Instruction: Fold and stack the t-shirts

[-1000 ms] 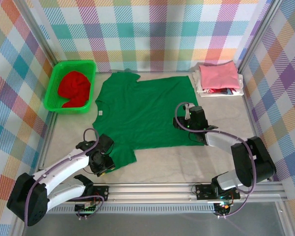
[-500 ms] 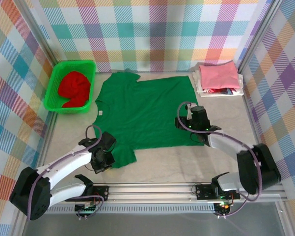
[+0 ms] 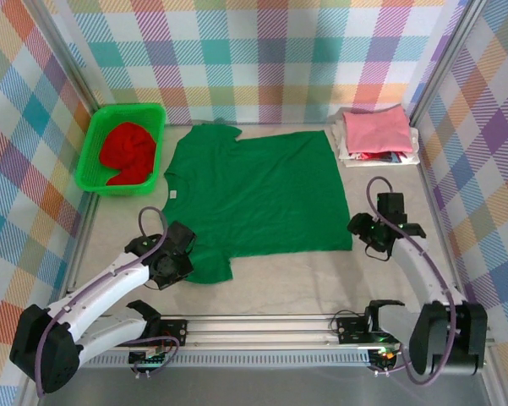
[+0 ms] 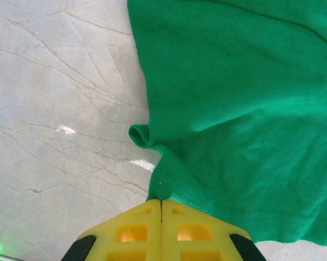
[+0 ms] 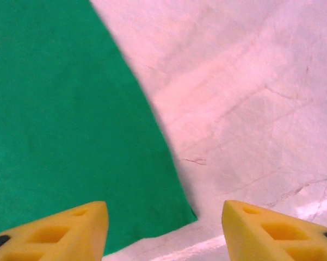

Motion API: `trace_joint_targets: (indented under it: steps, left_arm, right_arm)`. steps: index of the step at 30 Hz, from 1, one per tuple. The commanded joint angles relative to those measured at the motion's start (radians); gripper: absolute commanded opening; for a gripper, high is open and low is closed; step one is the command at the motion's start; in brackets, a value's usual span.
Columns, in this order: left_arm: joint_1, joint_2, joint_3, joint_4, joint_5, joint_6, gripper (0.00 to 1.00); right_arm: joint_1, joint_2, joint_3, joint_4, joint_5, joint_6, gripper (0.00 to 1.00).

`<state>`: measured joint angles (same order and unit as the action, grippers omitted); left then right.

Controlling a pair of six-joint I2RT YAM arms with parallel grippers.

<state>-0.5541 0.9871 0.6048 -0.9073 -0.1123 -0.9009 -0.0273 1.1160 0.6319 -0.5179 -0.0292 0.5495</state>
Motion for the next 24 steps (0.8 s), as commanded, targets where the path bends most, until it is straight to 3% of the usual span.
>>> trace_joint_targets:
  steps: [1, 13, 24]
  left_arm:
    - [0.008, -0.008, -0.015, 0.036, -0.038, 0.001, 0.0]
    - [0.013, -0.05, -0.063, 0.078, -0.037, -0.029, 0.0]
    - [0.013, -0.043, -0.054, 0.1, -0.05, -0.023, 0.0]
  right_arm:
    - [-0.03, 0.101, 0.011, -0.044, -0.145, -0.004, 0.53]
    - [-0.029, 0.255, -0.04, 0.104, -0.242, 0.015, 0.45]
    - [-0.021, 0.267, -0.053, 0.145, -0.274, 0.045, 0.26]
